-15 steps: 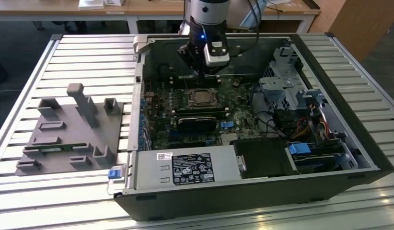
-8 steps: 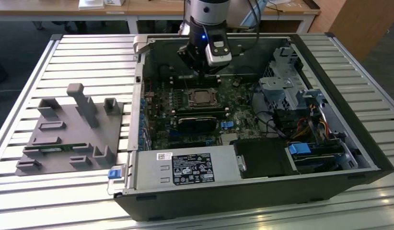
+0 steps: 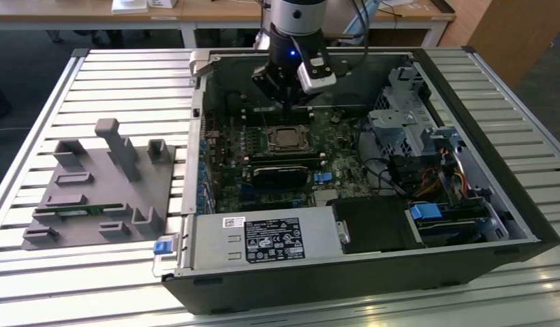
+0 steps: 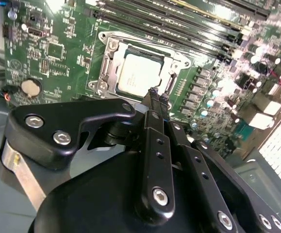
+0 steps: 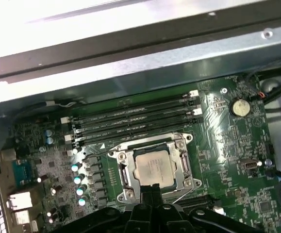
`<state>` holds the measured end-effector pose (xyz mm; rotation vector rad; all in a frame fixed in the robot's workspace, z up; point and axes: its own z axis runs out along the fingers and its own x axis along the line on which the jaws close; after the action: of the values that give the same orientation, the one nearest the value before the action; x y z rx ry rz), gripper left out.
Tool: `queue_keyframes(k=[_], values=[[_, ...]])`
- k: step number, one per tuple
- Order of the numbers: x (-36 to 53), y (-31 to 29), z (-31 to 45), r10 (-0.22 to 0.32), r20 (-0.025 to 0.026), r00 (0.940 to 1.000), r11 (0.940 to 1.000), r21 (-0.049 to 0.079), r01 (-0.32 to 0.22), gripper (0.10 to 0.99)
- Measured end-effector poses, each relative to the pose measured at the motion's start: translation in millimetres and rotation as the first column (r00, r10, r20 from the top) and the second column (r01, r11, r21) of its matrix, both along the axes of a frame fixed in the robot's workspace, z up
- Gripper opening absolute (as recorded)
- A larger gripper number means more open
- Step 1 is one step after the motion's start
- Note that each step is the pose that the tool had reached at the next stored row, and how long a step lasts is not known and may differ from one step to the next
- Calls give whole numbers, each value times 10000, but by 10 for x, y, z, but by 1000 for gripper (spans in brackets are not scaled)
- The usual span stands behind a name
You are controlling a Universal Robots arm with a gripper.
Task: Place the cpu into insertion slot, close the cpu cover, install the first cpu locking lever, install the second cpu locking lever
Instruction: 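Install the first cpu locking lever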
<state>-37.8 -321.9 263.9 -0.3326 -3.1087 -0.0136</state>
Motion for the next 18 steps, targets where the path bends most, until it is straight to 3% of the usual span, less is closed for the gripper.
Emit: queue_keyframes(k=[3,9,11,13,14,18], values=[[0,5,3,182,14,9998,9998,49,-182,106],[0,18,29,465,-7,9989,9989,59,-465,106],[-22,18,30,482,74,9988,9988,65,-482,106],[-76,18,29,480,223,9986,9988,75,-482,106],[-104,18,26,482,272,9985,9988,81,-484,106],[-146,18,15,803,287,9964,9967,114,-806,106]])
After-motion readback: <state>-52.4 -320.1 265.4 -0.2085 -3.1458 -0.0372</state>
